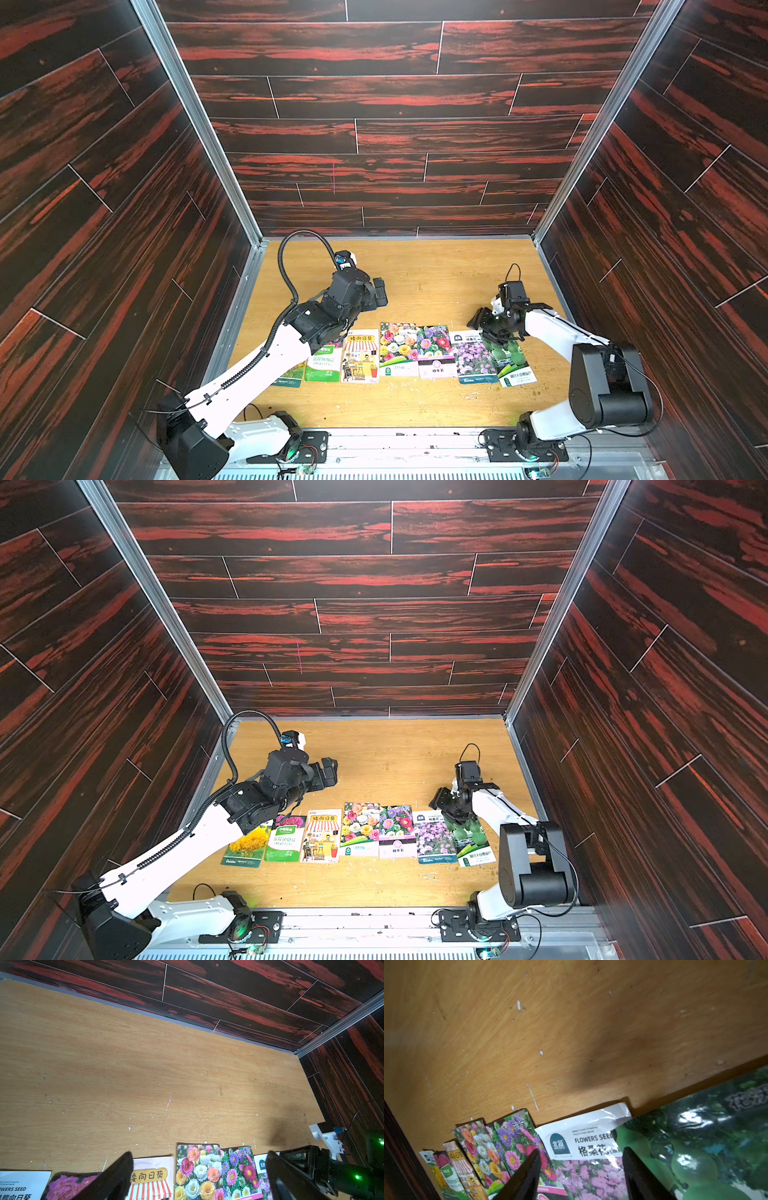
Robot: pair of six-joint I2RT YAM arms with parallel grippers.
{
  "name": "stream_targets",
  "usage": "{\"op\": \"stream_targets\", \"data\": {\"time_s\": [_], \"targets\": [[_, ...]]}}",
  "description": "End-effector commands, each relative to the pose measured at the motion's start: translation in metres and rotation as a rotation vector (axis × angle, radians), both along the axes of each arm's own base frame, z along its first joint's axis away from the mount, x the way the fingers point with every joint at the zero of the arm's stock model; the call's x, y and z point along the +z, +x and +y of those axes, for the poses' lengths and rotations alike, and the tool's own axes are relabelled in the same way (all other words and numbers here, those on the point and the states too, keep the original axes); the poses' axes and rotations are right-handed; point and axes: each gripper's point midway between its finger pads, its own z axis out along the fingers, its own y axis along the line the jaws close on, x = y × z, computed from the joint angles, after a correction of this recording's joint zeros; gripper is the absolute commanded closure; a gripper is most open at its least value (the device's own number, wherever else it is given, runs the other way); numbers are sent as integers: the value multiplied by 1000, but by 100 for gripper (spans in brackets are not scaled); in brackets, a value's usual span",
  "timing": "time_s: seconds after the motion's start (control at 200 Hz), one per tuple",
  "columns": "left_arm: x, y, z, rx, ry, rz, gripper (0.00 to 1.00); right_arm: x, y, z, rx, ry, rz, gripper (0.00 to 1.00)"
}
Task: Arrange the seed packets in a row
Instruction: Adjust the seed packet at the center of the board.
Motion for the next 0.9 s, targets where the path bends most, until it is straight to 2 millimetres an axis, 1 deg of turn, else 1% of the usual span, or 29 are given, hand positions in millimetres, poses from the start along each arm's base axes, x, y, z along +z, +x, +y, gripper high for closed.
{"op": "stream_targets", "data": {"time_s": [0.0,0.045,0.115,0.281,0.371,0.611,0.897], "targets": [[-1,-1,8,21,23,0,0,9,-1,11,47,37,-35,35],[-2,0,8,22,22,2,0,10,-2,15,57,45,-38,35],[-3,0,7,20,19,4,0,5,-4,17,67,43,-18,35],[-2,0,6,16,15,8,0,-13,-10,14,59,26,38,35],[-2,-1,7,19,20,6,0,-19,-12,12,51,13,56,35],[-3,-1,9,25,26,6,0,-18,-9,7,38,-15,50,35],[-5,1,9,25,39,5,0,-8,-5,1,25,-46,19,35]]}}
